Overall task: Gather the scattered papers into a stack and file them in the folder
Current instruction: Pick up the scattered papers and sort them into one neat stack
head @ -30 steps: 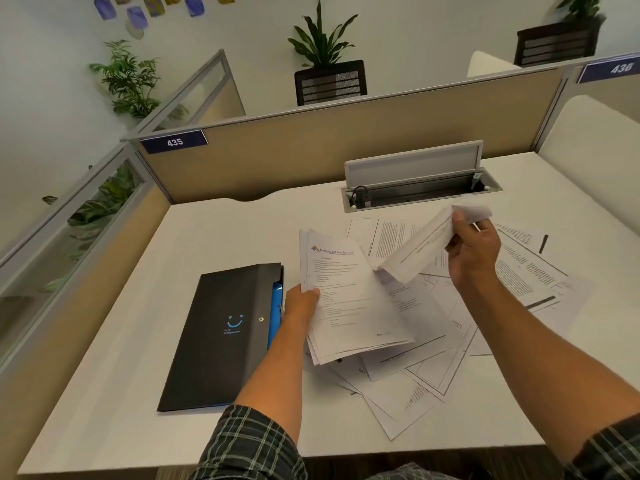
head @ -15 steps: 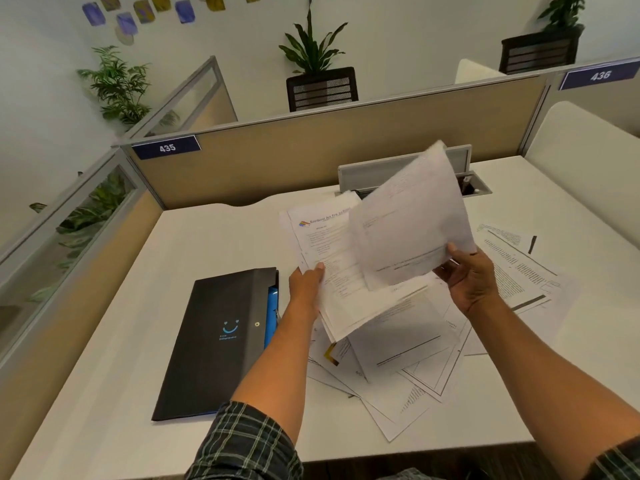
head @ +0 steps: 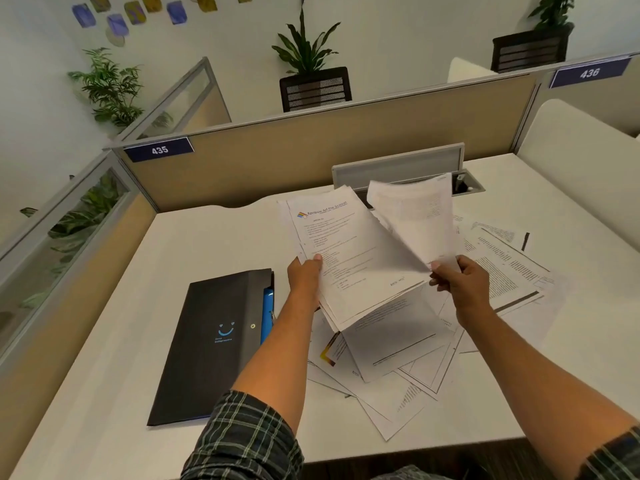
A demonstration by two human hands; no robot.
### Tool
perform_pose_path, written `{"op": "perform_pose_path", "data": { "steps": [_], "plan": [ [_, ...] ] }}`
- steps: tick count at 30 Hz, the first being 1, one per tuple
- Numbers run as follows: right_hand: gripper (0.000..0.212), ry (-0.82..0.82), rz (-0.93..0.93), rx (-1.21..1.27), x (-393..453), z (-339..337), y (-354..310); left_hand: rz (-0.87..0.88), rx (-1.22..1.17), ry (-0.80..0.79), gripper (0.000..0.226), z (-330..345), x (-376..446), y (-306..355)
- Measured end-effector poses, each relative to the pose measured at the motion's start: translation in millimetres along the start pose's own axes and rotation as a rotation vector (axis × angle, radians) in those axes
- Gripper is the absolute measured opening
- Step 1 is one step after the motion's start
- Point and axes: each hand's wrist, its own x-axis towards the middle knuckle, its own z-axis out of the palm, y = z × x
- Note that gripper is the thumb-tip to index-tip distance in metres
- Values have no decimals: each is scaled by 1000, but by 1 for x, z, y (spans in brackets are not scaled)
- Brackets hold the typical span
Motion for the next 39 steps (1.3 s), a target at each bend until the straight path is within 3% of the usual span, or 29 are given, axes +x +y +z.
{"op": "perform_pose_path", "data": {
  "steps": [8,11,13,16,19,23,28,31,35,37,39],
  "plan": [
    [12,-139,-52,-50,1,0,1,24,59,-17,18,-5,0,-3],
    [17,-208,-53,-145,-1,-1,6,29,82,-34,32,-6,-2,-4],
    [29,-271,-58,-209,-4,-3,8,43,94,-31,37,-7,-2,-5],
    [66,-318,-7,-254,-6,-6,8,65,101,-48,40,-10,-2,-5],
    [85,-262,92,-63,0,-11,4,83,133,-123,46,-15,-4,-4],
    [87,-319,317,104,9,-14,-3,55,200,-308,45,-17,-10,-4],
    [67,-486,311,153,-1,-1,-1,10,264,-402,37,1,-31,-9],
    [69,-449,262,90,-5,10,4,-23,352,-398,67,13,-42,-10],
    [64,-285,177,59,-4,14,5,-48,195,-519,85,17,-42,-13],
    [62,-228,98,74,-2,17,-5,54,226,-493,78,17,-41,-10],
    [64,-189,7,99,0,23,-21,159,295,-434,57,17,-36,-8]
  ]
}}
